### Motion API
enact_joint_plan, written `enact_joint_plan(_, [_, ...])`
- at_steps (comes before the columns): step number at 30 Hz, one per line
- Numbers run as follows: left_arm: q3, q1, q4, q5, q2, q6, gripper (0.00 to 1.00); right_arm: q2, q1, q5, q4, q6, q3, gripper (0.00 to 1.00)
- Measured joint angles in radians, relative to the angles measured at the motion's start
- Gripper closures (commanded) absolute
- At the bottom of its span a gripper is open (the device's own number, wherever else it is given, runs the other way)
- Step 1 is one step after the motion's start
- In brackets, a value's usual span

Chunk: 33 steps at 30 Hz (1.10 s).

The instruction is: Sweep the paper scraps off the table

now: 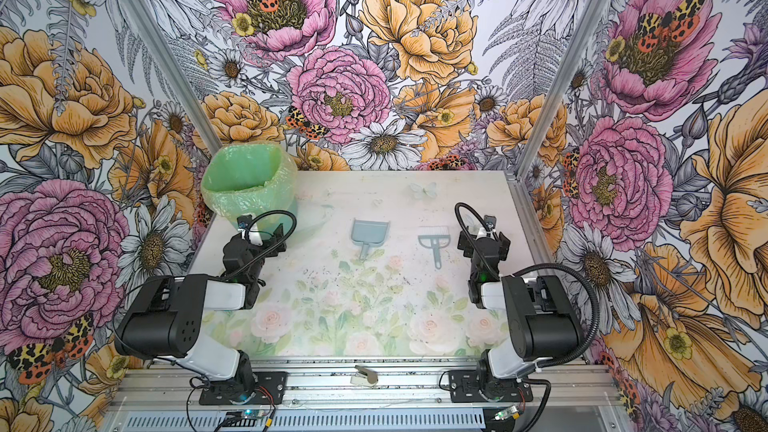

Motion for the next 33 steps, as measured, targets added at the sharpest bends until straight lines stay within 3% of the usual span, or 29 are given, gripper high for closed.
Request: enact_joint_plan(33, [0.000,-0.001,0.000,-0.014,0.000,0.003,0.01,0.000,0.000,0.000,0.000,0.000,0.000,0.00])
